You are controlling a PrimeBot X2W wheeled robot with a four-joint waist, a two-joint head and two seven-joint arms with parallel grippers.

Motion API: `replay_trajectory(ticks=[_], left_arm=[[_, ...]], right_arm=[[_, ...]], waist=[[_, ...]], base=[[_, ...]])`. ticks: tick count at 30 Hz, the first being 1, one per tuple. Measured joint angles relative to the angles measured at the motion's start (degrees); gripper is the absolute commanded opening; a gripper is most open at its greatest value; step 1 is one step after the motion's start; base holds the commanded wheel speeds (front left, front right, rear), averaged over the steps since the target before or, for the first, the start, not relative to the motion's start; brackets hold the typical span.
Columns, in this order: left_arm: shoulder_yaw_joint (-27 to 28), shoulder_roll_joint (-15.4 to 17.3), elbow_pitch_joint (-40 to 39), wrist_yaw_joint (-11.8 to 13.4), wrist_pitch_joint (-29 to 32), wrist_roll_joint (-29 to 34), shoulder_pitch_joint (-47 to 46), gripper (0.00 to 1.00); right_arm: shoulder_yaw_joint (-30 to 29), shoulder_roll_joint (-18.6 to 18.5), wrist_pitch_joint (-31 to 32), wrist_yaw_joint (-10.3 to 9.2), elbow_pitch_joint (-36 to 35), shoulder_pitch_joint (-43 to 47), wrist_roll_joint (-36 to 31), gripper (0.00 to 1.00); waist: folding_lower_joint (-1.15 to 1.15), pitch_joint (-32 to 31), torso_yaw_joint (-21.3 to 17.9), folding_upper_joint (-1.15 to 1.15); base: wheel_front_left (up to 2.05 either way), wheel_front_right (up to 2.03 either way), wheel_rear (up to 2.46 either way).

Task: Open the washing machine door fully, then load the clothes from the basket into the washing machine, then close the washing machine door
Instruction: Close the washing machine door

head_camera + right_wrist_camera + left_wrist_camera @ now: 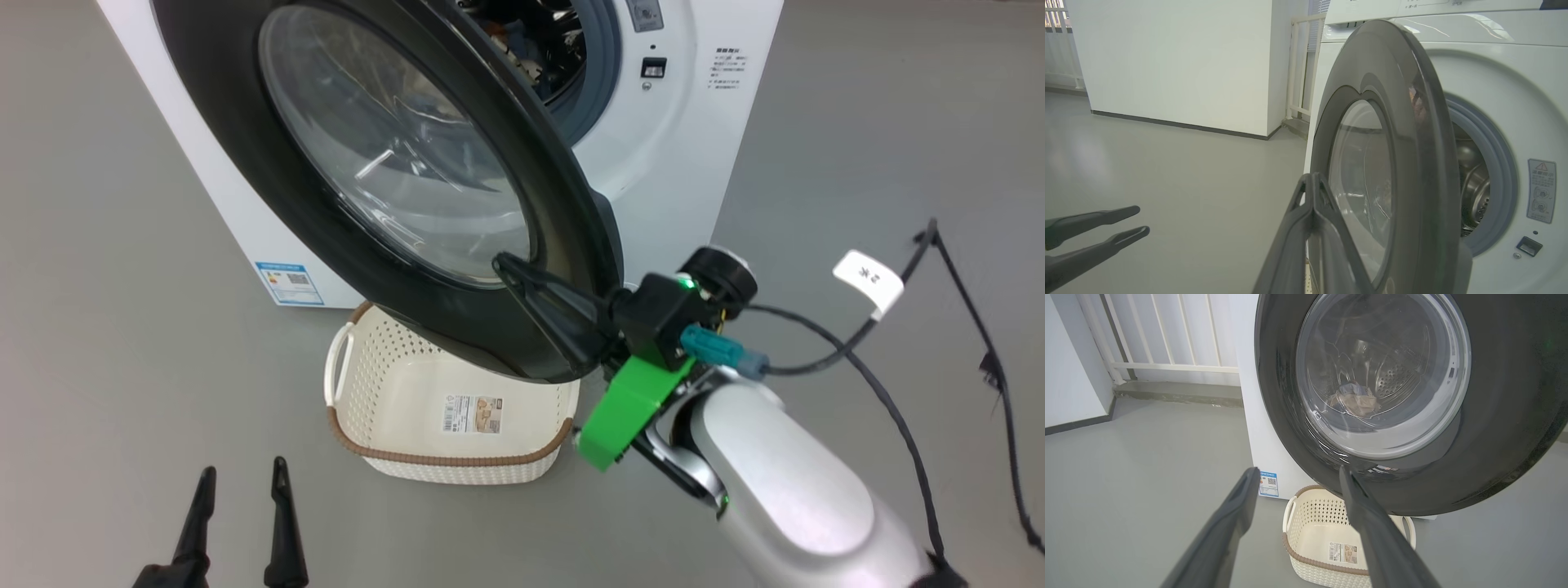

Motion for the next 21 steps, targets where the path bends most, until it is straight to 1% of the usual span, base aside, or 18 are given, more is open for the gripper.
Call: replay_trajectory(ticks=[5,10,21], left_arm=[[-0.27,-0.07,0.14,0.0,-0.01,-0.01,-0.64,1.0],[-0.46,-0.4,0.38,-0.01,-0.19,0.0,-1.39,1.0],[-0.41,-1.29,0.98,-0.07,-0.42,0.0,-2.57,1.0]], right_arm=[[2.5,-0.22,-1.58,0.0,6.39,-4.6,1.6,0.0],[4.69,-0.27,-3.79,0.0,12.94,-6.79,2.63,0.0],[6.21,0.43,-8.18,0.0,24.9,-11.52,5.37,0.0]], waist=[[0.0,0.5,0.13,0.0],[0.0,1.04,0.41,0.0],[0.0,2.29,0.96,0.0]], base=[[0.0,0.0,0.0],[0.0,0.0,0.0],[0.0,0.0,0.0]])
